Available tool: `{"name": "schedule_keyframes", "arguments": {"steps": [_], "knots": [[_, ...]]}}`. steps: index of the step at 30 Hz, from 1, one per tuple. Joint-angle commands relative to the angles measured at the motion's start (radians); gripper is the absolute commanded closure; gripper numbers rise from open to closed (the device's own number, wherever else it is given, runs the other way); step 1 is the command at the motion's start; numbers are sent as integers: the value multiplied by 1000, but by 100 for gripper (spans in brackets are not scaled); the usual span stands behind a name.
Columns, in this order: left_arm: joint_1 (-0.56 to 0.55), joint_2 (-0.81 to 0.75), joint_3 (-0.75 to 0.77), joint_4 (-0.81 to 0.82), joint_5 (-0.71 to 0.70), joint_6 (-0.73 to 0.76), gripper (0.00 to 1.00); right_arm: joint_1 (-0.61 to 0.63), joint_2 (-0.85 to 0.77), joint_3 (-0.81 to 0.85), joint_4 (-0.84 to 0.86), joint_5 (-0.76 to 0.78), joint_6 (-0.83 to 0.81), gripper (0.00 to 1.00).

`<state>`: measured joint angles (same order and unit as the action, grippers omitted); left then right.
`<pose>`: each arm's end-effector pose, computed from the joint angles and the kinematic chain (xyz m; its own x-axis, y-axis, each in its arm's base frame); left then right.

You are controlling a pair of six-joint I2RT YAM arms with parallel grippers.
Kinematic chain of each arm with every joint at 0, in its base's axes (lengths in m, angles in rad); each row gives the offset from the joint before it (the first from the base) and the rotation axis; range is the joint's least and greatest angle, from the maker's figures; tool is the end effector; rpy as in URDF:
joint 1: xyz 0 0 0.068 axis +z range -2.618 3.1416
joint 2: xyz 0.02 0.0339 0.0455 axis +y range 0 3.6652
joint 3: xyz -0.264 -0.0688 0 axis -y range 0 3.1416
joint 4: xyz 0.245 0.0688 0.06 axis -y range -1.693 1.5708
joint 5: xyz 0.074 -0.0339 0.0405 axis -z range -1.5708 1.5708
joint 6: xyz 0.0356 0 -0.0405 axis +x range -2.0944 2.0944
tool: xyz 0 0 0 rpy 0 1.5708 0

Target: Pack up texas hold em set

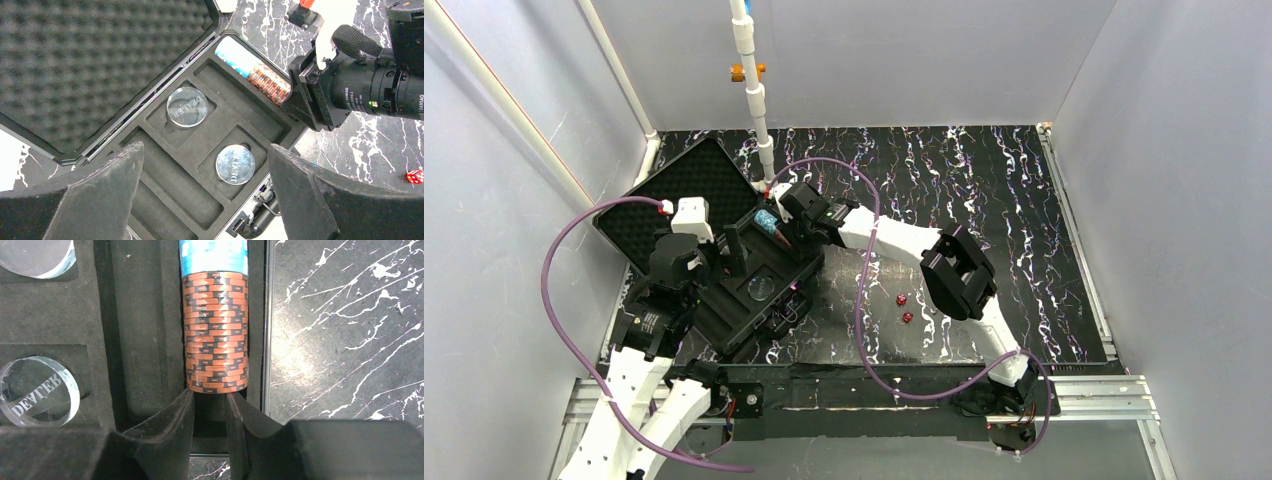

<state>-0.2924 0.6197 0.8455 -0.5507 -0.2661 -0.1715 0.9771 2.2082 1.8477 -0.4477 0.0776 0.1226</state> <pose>0.1302 -0.0294 0.3456 -0.3079 -0.0793 -0.9481 -0.0133 0.9968 -0.0790 0.2838 0.4155 0.2162 -0.4989 -0.5212 -0.6925 -0.7410 0.6709 0.0288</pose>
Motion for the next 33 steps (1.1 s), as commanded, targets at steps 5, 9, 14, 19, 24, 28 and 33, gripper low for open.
{"name": "schedule_keyframes", "arguments": {"steps": [5,9,14,19,24,28,33], "knots": [[-4,-2,13,-5,-7,7,7,5,-164,-28,-21,64,-19,46],[-5,0,14,-5,-6,8,7,4,-291,-127,-40,118,-8,32],[-5,-2,15,-5,-3,9,7,-4,-441,-282,-77,181,34,25],[-5,1,15,-6,2,5,7,-35,-576,-432,-129,237,112,24],[-5,3,17,-9,7,4,7,-54,-697,-576,-169,260,159,23],[-5,2,16,-10,8,3,7,-73,-756,-677,-177,252,179,21],[-5,6,18,-10,10,2,7,-119,-792,-775,-164,197,184,20]]}}
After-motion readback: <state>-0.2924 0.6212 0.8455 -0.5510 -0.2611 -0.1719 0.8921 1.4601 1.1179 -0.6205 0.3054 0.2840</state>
